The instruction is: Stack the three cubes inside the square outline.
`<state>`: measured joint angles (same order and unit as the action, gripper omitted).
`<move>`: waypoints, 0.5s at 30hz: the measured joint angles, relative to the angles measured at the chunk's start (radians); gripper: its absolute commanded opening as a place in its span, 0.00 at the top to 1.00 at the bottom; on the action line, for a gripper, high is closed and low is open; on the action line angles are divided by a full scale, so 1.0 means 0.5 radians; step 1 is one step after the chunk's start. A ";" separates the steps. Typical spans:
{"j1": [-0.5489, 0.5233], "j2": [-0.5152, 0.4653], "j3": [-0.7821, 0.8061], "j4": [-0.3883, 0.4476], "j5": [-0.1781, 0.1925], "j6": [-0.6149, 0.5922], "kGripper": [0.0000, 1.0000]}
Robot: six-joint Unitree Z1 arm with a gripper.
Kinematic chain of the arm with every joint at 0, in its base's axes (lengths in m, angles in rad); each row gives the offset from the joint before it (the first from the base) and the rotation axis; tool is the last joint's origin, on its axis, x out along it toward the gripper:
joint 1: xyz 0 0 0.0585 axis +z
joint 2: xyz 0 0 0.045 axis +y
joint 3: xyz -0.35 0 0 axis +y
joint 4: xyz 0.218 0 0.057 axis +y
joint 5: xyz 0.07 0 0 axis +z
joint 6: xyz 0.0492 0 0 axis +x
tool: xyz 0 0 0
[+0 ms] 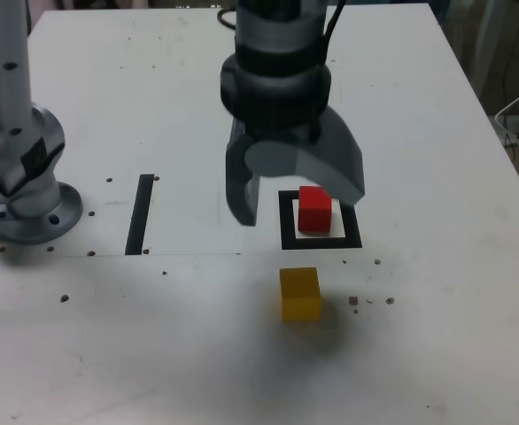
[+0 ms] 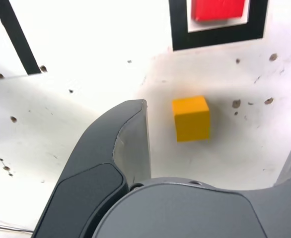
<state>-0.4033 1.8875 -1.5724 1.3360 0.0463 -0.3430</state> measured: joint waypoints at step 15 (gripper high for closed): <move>-0.129 0.202 0.180 -0.368 -0.156 -0.139 0.00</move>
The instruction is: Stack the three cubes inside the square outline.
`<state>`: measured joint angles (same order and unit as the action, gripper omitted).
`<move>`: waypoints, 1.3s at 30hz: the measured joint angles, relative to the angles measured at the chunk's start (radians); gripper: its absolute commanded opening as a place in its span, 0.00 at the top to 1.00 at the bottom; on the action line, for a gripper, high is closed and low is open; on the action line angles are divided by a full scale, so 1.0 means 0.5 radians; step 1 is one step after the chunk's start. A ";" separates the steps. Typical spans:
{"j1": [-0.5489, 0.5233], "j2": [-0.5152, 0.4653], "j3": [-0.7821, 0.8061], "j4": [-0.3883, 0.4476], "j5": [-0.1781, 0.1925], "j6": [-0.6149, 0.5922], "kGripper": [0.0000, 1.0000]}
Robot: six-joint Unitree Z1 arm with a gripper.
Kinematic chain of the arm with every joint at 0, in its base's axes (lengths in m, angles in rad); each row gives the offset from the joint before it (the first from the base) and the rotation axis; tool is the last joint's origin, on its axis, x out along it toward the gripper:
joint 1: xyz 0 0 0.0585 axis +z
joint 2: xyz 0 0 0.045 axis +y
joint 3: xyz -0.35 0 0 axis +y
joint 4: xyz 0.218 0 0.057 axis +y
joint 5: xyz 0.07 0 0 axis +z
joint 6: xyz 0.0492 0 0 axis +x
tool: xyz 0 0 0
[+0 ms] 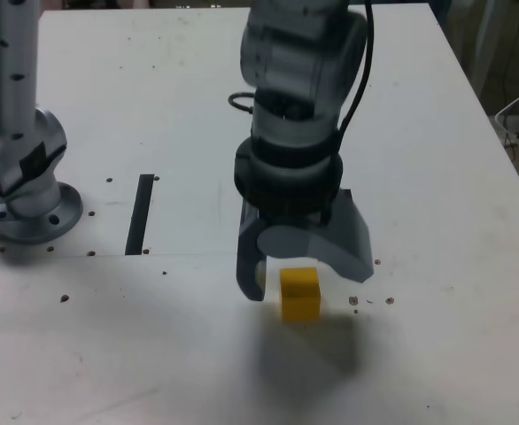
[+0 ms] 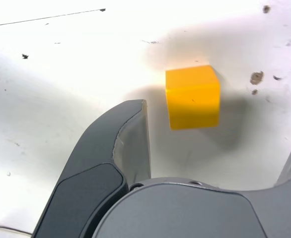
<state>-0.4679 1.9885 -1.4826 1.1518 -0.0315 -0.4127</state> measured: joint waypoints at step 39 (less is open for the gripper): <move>0.030 0.134 0.094 -0.158 0.025 -0.046 0.69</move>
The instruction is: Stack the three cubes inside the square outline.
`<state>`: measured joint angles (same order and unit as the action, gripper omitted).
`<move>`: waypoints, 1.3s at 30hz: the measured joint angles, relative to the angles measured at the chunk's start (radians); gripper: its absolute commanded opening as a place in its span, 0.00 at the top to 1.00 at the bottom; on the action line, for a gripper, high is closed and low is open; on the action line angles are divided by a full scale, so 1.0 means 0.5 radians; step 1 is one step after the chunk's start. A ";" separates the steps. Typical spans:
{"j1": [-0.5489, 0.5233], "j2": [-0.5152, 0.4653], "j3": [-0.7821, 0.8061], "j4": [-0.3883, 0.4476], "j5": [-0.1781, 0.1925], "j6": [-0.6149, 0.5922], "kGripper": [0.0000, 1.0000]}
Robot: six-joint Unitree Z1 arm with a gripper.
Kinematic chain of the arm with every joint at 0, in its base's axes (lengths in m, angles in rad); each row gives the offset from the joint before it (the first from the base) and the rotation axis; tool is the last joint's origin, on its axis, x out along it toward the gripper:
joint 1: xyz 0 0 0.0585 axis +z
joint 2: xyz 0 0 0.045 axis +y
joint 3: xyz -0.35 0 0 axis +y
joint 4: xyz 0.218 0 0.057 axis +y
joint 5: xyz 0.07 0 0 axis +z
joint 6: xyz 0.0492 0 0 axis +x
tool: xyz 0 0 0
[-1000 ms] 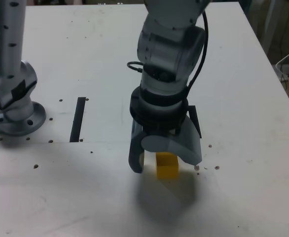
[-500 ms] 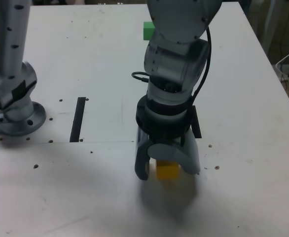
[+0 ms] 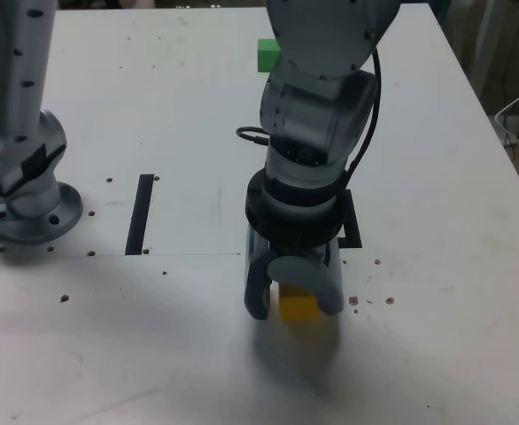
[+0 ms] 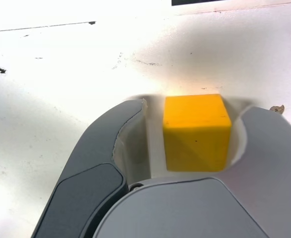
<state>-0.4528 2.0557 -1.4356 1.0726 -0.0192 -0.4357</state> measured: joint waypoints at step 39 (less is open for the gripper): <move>0.393 -0.247 -0.283 0.344 0.165 0.362 0.83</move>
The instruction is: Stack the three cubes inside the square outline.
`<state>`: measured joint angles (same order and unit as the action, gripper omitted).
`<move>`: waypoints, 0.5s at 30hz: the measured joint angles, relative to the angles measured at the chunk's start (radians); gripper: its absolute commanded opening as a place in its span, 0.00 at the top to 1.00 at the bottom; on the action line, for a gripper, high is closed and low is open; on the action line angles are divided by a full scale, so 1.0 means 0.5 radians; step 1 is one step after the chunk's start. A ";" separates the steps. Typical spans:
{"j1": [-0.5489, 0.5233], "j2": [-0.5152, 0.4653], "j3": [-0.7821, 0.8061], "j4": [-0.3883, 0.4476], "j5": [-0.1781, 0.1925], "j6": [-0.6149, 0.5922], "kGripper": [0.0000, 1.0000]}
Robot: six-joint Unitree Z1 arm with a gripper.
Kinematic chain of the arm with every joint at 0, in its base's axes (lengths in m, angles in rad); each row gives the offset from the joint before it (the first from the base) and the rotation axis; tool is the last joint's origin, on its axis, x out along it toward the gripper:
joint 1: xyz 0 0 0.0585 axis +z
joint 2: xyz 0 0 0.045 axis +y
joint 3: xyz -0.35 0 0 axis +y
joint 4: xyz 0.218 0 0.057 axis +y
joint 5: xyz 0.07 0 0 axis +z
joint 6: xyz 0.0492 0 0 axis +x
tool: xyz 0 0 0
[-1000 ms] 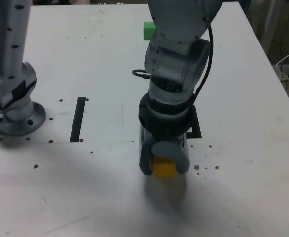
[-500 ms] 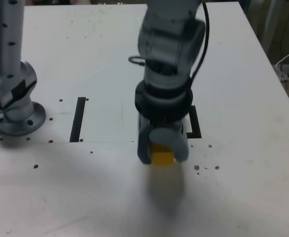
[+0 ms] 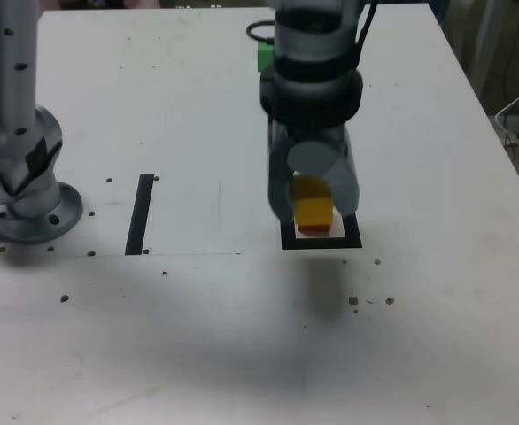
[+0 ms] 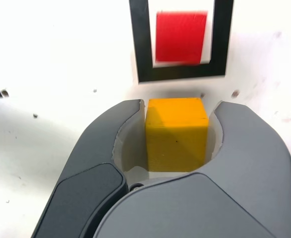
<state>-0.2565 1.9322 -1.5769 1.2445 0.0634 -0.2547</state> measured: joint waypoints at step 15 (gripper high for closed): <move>0.184 0.106 -0.003 0.033 0.071 0.166 0.83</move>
<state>-0.1644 1.9853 -1.5786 1.2610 0.0991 -0.1718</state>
